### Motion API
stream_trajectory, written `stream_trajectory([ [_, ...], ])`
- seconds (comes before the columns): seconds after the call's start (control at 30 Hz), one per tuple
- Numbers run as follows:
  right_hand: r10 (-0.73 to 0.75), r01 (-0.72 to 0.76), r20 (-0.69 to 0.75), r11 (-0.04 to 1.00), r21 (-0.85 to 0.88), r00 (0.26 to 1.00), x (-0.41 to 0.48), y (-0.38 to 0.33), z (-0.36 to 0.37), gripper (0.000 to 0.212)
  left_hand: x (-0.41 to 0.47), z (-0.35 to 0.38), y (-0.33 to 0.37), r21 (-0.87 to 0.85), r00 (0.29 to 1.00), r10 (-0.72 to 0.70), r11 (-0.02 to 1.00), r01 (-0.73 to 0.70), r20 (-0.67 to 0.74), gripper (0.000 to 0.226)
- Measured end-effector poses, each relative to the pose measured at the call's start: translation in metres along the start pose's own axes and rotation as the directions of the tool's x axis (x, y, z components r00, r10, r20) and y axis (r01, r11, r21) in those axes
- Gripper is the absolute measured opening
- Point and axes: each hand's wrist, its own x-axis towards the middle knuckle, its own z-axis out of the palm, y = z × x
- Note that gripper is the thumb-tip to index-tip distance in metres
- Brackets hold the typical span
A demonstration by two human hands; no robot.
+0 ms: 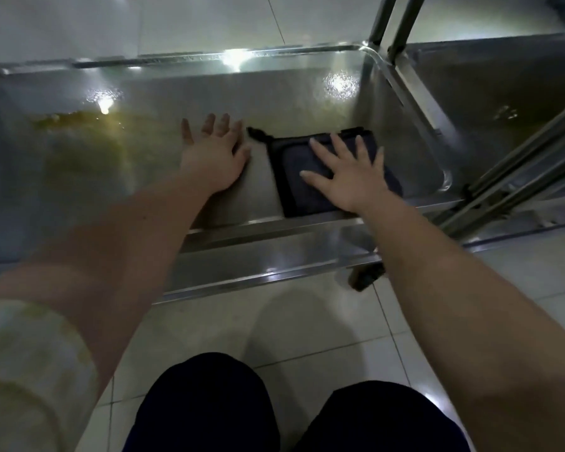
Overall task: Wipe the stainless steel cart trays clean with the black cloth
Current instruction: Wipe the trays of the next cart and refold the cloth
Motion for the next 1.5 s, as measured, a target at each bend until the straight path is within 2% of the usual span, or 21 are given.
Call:
stream_trajectory([
  [0.17,0.219,-0.219,0.013,0.976,-0.025,0.976,0.011,0.095,-0.013,0.069,0.006,0.003,-0.009,0.023,0.996,-0.025,0.999,0.023,0.081,0.061],
  [0.27,0.237,-0.238,-0.034,0.971,-0.025,0.971,0.014,0.071,-0.009,0.066,0.005,0.001,-0.006,-0.005,0.996,-0.031,1.000,0.031,0.083,0.058],
  [0.33,0.139,-0.141,-0.047,0.990,-0.029,0.989,0.012,0.021,-0.005,0.068,0.002,-0.002,-0.008,-0.042,0.997,-0.028,0.999,0.031,0.072,0.056],
  [0.43,-0.126,0.123,-0.021,0.987,-0.100,0.992,-0.005,-0.050,0.006,0.069,-0.001,-0.003,-0.014,-0.060,0.997,-0.026,0.998,0.030,0.069,0.053],
  [0.53,-0.210,0.210,0.015,0.974,-0.081,0.978,-0.003,-0.047,0.004,0.071,-0.006,0.001,-0.019,-0.018,0.997,-0.035,0.999,0.036,0.064,0.053],
  [0.6,-0.127,0.126,-0.034,0.991,-0.045,0.991,0.009,-0.007,-0.001,0.074,-0.008,0.002,-0.017,-0.021,0.998,-0.030,0.999,0.032,0.046,0.054],
  [0.73,0.158,-0.159,-0.054,0.987,-0.012,0.986,0.021,0.080,-0.014,0.076,-0.009,0.001,-0.013,-0.011,0.998,-0.025,1.000,0.025,0.052,0.055],
  [0.83,0.205,-0.208,-0.058,0.977,-0.053,0.977,0.021,0.088,-0.013,0.075,-0.011,0.004,-0.011,-0.024,0.998,-0.037,0.999,0.038,0.056,0.055],
  [0.97,0.232,-0.232,-0.034,0.973,0.008,0.972,0.020,0.068,-0.011,0.075,0.010,-0.005,-0.023,-0.045,0.995,-0.041,0.998,0.045,0.091,0.053],
  [1.1,0.139,-0.139,0.000,0.990,-0.005,0.990,0.014,0.025,-0.006,0.075,0.022,-0.004,-0.038,0.012,0.990,-0.103,0.995,0.102,0.096,0.055],
  [1.2,-0.016,0.017,0.026,0.999,-0.041,1.000,0.007,-0.026,0.002,0.076,0.019,-0.002,-0.038,-0.005,0.991,-0.099,0.995,0.100,0.092,0.055],
  [1.33,-0.227,0.225,0.004,0.964,-0.139,0.974,0.005,-0.066,0.011,0.074,0.020,-0.004,-0.042,-0.011,0.990,-0.110,0.994,0.111,0.084,0.053],
  [1.4,-0.266,0.261,-0.021,0.955,-0.139,0.964,0.017,-0.064,0.010,0.072,0.019,-0.002,-0.044,-0.007,0.992,-0.098,0.995,0.099,0.081,0.052],
  [1.5,-0.222,0.219,-0.011,0.970,-0.105,0.975,0.056,-0.060,0.003,0.069,0.019,0.001,-0.044,-0.013,0.994,-0.088,0.996,0.089,0.065,0.053],
])
